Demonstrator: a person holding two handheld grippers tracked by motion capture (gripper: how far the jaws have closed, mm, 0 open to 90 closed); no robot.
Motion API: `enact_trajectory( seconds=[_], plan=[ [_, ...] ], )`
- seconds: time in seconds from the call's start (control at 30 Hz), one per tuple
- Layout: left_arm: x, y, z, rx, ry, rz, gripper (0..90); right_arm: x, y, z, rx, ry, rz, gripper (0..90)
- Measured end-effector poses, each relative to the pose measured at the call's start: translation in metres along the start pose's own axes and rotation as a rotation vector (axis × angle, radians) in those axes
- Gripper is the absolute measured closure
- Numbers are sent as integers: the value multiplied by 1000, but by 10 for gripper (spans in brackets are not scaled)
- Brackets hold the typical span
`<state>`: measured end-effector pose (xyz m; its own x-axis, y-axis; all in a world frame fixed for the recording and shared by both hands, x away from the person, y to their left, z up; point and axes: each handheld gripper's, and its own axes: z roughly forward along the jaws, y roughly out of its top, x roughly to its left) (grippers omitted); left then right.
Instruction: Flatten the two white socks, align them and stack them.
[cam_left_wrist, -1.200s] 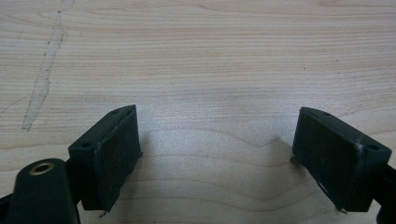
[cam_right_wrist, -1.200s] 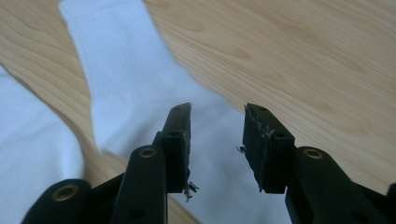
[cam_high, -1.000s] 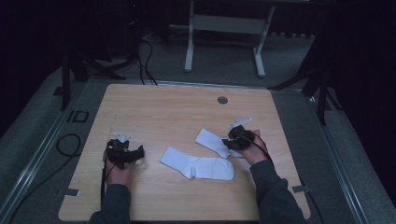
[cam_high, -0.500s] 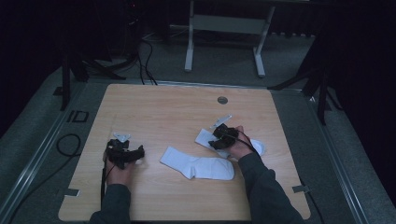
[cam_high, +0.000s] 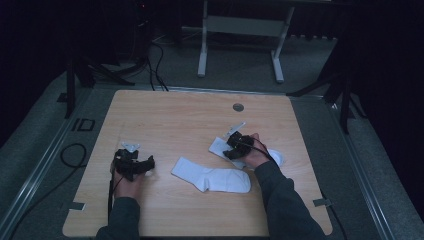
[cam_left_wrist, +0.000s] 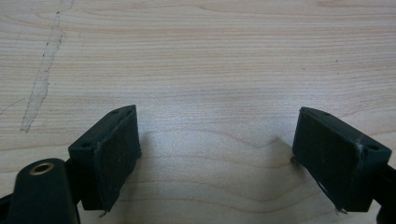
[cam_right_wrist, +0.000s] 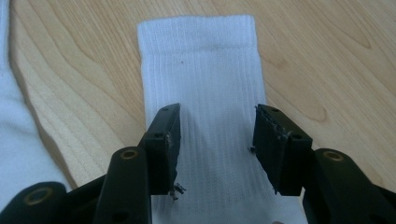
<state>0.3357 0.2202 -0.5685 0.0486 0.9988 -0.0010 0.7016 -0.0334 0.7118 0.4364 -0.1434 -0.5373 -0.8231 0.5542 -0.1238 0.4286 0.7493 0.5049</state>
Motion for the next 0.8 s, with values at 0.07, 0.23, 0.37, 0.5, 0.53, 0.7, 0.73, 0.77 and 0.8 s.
enact_trajectory(
  seconds=[0.07, 0.23, 0.37, 0.5, 0.53, 0.7, 0.73, 0.77, 0.8],
  plan=[
    [0, 0, 0, 0, 0, 0, 149, 0, 0, 0, -1, 1, -1, 502],
    [0, 0, 0, 0, 0, 0, 149, -2, -1, 0, -10, 25, -7, 492],
    [0, 0, 0, 0, 0, 0, 149, -2, 0, 0, -22, 39, -9, 487],
    [0, 0, 0, 0, 0, 0, 149, 1, 2, -3, -43, 53, -18, 490],
    [0, 0, 0, 0, 0, 0, 149, 1, 3, -1, -29, 61, -28, 488],
    [0, 0, 0, 0, 0, 0, 149, -4, 4, 6, -8, 78, 8, 498],
    [0, 0, 0, 0, 0, 0, 149, -6, 5, 7, -6, 94, 19, 502],
    [0, 0, 0, 0, 0, 0, 149, -8, 5, 7, 0, 102, 27, 528],
    [0, 0, 0, 0, 0, 0, 149, -9, 5, 7, 3, 98, 31, 559]
  ],
)
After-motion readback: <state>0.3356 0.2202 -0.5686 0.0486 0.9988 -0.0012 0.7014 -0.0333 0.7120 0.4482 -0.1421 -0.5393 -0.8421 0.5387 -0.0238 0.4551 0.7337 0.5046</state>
